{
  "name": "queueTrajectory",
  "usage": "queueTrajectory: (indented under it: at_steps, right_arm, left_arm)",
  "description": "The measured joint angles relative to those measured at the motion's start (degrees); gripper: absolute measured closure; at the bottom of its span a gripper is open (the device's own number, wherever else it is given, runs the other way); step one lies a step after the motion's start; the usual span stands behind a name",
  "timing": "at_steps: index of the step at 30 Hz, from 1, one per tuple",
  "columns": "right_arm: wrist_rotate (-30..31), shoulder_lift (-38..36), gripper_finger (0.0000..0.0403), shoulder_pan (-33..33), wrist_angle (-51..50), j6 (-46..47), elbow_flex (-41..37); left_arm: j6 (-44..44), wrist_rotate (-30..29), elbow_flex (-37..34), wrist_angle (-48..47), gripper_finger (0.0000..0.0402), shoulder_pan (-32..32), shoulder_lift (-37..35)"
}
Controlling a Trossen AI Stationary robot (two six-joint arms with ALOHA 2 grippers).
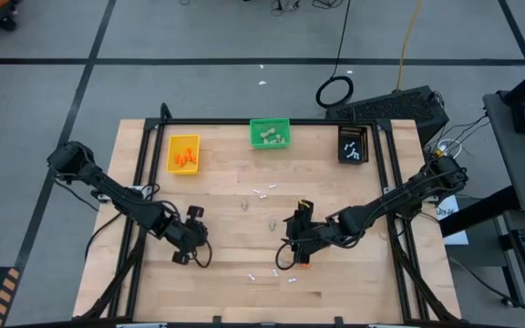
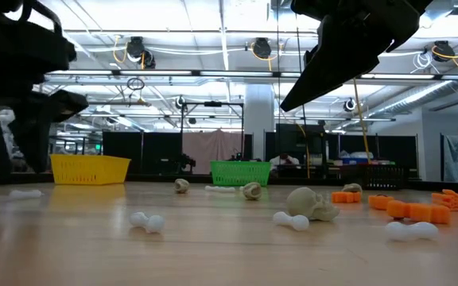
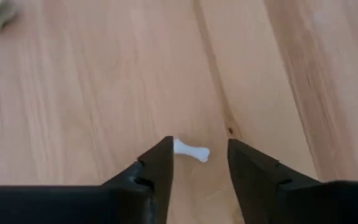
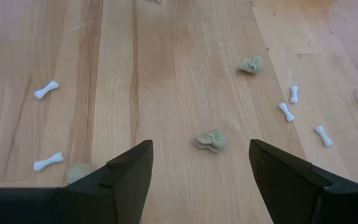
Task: Sort Halloween decoration
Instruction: Put the white bone toy into the black bin
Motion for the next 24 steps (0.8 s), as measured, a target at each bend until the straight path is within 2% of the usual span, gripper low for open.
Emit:
queueTrajectory:
  at_steps: [5, 14, 18, 24]
  right_arm:
    - [0.00, 0.00, 0.0151, -0.01, 0.00, -0.46, 0.00]
    - [0.02, 0.00, 0.0151, -0.01, 0.35, -0.51, 0.00]
    - [0.04, 0.00, 0.0151, -0.01, 0.35, -0.71, -0.02]
    - [0.04, 0.00, 0.0151, -0.04, 0.39, -1.10, -0.01]
  left_arm:
    - [6.98, 1.59, 0.41, 0.33, 0.0221, 1.87, 0.00]
    - [13.05, 12.74, 0.81, 0.01, 0.0219, 9.75, 0.00]
    - [15.92, 14.02, 0.97, -0.18, 0.0219, 10.93, 0.37]
    - [21.76, 13.00, 2.97, -1.18, 0.0219, 10.84, 6.29]
